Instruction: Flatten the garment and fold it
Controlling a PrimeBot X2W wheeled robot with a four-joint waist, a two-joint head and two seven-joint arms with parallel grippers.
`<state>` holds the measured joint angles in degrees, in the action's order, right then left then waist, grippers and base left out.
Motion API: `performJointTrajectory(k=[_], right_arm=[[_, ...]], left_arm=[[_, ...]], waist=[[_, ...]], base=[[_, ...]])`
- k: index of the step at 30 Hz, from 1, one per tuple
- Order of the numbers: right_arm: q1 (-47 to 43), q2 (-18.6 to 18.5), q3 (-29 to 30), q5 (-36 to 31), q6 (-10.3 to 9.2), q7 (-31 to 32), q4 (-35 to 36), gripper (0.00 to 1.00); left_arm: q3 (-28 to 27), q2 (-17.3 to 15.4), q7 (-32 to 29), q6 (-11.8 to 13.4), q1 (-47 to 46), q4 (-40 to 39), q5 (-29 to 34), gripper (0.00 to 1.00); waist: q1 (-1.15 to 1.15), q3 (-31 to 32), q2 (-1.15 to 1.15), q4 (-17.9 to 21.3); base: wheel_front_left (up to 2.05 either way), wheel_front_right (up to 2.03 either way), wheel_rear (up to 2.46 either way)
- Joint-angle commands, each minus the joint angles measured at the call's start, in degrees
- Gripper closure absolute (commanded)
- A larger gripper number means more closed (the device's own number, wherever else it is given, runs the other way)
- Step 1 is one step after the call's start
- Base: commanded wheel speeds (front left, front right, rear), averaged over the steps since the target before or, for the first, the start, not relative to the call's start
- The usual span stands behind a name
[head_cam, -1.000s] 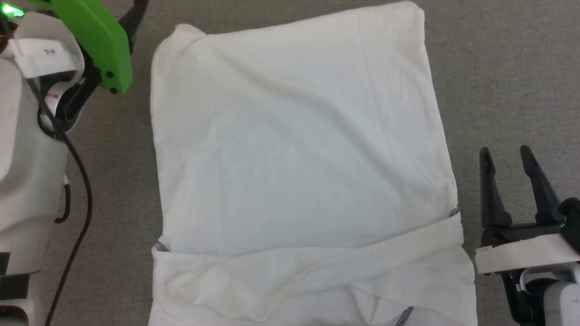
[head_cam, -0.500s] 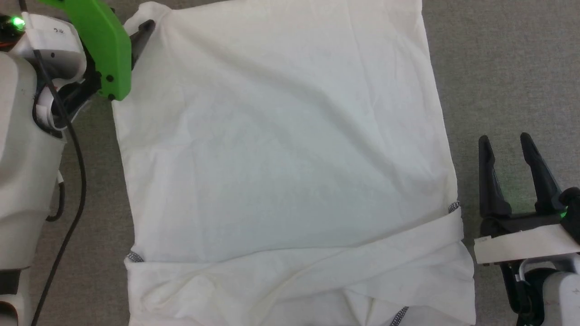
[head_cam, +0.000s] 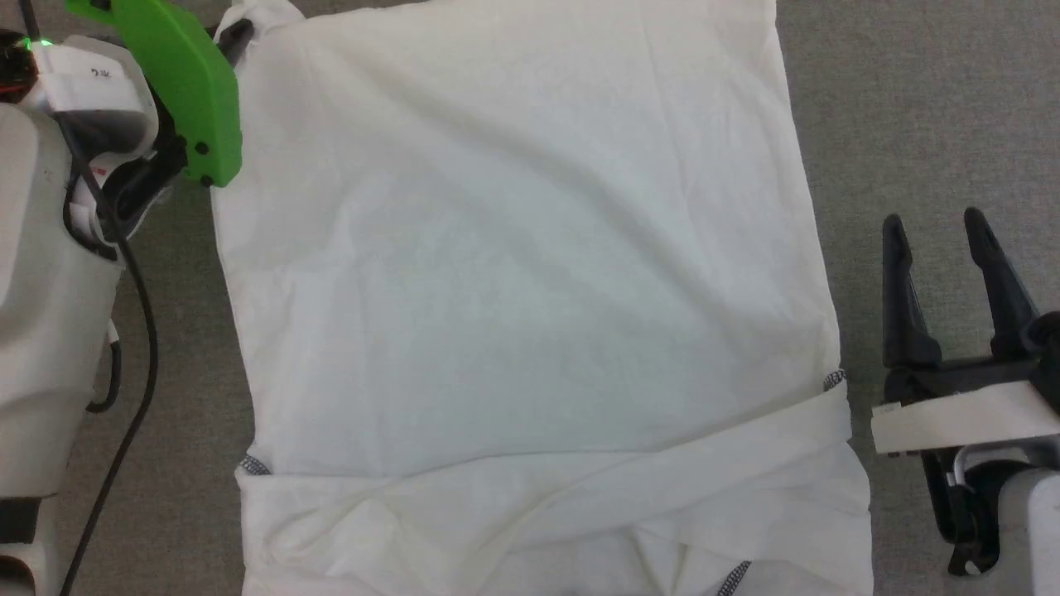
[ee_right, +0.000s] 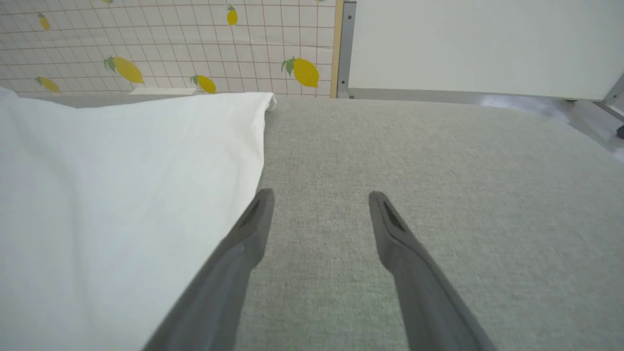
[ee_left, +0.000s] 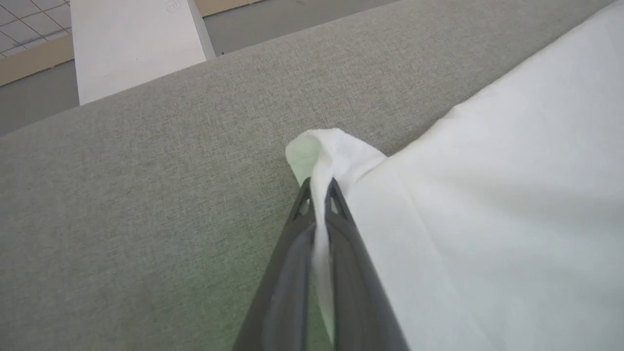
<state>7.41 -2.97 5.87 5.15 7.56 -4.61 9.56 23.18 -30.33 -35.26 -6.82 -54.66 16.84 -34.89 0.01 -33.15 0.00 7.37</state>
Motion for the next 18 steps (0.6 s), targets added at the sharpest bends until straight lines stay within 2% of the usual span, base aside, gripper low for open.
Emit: performJointTrajectory(k=[1, 5, 9, 14, 18], right_arm=[[2.23, -0.26, -0.37, -0.72, -0.08, 0.77, 1.0, 0.0], [7.86, -4.38, -1.27, -0.03, -0.08, 4.68, 3.01, 0.0], [16.21, -9.58, -2.17, 3.19, -0.08, 12.78, 3.19, 0.0], [28.28, -14.92, -4.48, 7.42, -0.08, 26.88, -2.29, 0.0], [36.42, -16.79, -5.73, 9.59, -0.08, 35.6, -9.34, 0.0]], left_arm=[[-0.14, -0.03, 1.35, -0.16, 0.87, -0.04, -0.69, 1.0], [-0.18, 0.56, 5.24, -0.29, 1.35, -0.51, -0.94, 1.0], [0.48, 1.31, 8.28, -0.4, 1.55, -0.99, -0.88, 1.0], [1.85, 2.37, 10.65, -0.51, 0.95, -1.02, -1.09, 1.0], [3.18, 3.41, 12.23, -0.58, -0.09, -0.94, -1.54, 1.0]], waist=[[-0.01, 1.13, 0.0, -0.96], [-0.01, 2.0, 0.0, -2.02], [-0.01, 1.82, 0.0, -3.3], [-0.01, 0.67, 0.0, -5.08], [-0.01, -0.32, 0.0, -6.59]], base=[[0.0, 0.0, 0.0], [0.0, 0.0, 0.0], [0.0, 0.0, 0.0], [0.0, 0.0, 0.0], [0.0, 0.0, 0.0]])
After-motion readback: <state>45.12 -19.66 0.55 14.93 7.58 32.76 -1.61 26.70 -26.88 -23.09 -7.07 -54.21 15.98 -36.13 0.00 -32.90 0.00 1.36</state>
